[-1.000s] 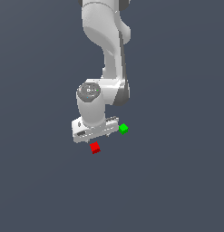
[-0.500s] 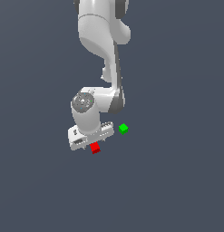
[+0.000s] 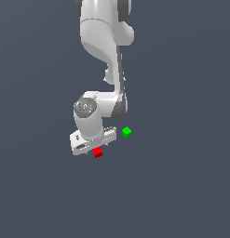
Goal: Stack the red cube on top of the green cube.
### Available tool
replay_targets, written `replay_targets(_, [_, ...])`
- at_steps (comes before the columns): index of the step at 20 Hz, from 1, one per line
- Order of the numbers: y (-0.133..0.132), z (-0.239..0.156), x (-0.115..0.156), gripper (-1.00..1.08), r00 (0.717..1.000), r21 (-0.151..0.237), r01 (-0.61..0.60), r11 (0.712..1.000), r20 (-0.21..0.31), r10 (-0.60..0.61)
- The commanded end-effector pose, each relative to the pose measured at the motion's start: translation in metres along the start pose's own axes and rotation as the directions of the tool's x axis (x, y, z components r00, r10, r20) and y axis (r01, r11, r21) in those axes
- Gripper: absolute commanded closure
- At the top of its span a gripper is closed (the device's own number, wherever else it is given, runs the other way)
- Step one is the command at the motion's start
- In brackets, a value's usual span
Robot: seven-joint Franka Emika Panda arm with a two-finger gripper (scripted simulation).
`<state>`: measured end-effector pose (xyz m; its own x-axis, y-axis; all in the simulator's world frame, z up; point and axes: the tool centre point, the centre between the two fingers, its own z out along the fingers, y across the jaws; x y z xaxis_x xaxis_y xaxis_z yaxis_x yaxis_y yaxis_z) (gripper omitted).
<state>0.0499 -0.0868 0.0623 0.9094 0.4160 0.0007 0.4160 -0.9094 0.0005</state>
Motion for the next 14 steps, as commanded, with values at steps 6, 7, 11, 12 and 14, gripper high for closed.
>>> replay_targets(6, [-0.001,0.035,-0.001,-0.92,1.0,0.001,0.002,1.0,0.001,-0.002])
replay_targets(7, [-0.001,0.038,-0.001,-0.92,1.0,0.0,0.002,1.0,0.001,-0.002])
replay_targets(11, [0.0,0.043,0.0,-0.92,1.0,0.0,0.002,1.0,0.001,-0.002])
replay_targets(12, [0.0,0.042,0.0,-0.92,1.0,0.0,0.002,1.0,0.001,-0.002])
replay_targets(14, [0.0,0.042,0.0,1.08,1.0,0.0,0.002,1.0,0.001,-0.002])
